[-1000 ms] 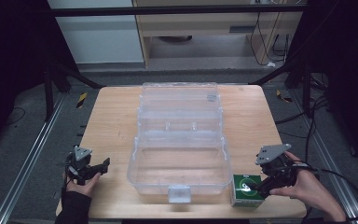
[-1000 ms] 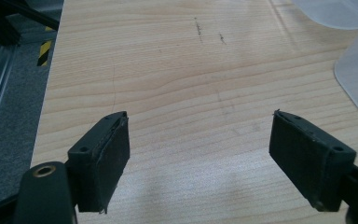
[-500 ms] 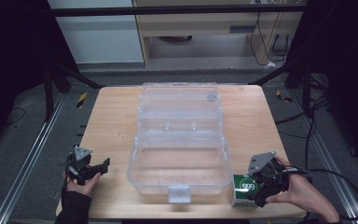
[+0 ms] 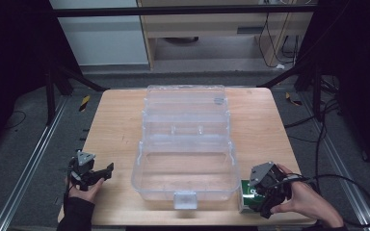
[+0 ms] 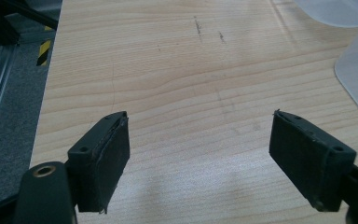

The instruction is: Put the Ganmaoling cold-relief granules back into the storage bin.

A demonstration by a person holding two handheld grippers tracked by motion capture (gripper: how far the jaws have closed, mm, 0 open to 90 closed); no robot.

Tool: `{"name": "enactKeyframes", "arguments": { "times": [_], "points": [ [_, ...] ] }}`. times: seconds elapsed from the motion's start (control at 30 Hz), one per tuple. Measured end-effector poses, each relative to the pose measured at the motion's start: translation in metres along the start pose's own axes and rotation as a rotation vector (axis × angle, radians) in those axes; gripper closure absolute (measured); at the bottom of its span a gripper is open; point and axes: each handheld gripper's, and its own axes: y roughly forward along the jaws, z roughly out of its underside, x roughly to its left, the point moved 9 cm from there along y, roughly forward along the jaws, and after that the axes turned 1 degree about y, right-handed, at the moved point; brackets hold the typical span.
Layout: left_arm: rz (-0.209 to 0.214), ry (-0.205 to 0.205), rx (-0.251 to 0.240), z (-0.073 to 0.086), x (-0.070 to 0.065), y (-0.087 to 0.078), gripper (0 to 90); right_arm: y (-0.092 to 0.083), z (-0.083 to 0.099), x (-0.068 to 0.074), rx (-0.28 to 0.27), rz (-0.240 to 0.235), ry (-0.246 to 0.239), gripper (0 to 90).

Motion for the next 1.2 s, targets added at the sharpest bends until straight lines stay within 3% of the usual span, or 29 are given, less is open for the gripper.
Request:
{"name": "enactKeyframes", "arguments": {
  "times": [0.93,1.2],
  "points": [
    [0.0,0.004,0.005,0.001,0.0,0.001,19.6,0.032,0.014,-0.001,0.086,-0.055,-0.057,4.7],
    [0.001,0.005,0.005,0.001,0.0,0.001,19.7,0.034,0.016,-0.001,0.108,-0.06,-0.071,6.0]
  ]
}}
